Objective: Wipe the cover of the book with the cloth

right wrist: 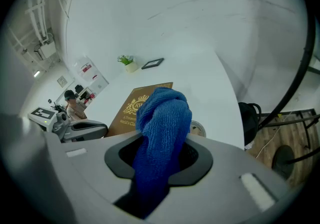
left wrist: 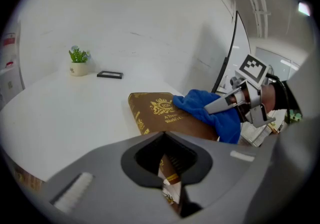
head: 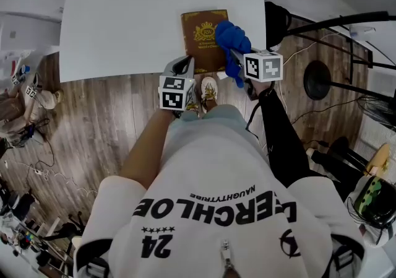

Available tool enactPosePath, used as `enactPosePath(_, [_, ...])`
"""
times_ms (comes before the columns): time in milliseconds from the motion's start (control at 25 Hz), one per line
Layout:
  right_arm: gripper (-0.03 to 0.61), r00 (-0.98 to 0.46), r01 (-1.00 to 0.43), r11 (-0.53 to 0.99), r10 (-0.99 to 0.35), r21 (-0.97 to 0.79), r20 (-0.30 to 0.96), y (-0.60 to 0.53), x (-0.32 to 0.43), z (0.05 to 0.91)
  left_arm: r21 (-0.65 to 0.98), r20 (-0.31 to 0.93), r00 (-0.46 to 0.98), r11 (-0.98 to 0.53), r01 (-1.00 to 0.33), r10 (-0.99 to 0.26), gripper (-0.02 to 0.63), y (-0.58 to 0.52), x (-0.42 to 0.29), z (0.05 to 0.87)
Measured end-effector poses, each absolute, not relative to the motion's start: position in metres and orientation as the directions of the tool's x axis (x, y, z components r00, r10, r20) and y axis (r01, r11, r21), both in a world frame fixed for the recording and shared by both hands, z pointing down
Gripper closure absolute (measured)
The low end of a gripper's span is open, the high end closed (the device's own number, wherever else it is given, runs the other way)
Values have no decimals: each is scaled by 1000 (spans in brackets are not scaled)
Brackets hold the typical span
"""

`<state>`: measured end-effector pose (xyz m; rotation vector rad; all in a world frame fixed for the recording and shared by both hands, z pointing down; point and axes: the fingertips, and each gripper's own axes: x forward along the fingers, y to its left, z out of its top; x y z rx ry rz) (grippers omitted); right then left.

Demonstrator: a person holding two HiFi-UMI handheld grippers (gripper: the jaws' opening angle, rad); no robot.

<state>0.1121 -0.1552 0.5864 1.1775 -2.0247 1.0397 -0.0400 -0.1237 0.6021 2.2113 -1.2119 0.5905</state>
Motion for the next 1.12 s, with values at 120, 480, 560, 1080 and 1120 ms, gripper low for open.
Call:
enactPosePath(120, [471, -420, -904, 283, -456, -319, 785, -153, 122, 587, 246, 612, 496, -447, -860, -616, 555, -123, -39, 600])
enactPosePath(480, [471, -492, -860, 408, -507, -306, 708, -148, 87, 547, 261, 594, 530, -478, -839, -606, 556, -120, -43, 597])
enactPosePath(560, [471, -528, -836, 446, -496, -320, 689, -144, 70, 542, 266, 580, 536, -479, -836, -614, 555, -118, -45, 593])
enactPosePath(1080, [471, -591, -765, 522, -336, -377, 733, -89, -13, 577, 244, 574, 551, -516, -821, -606, 556, -98, -65, 594])
enactPosePath(1120, [471, -590, -769, 512, -340, -382, 732, -88, -13, 578, 243, 573, 553, -519, -819, -605, 555, -97, -66, 594])
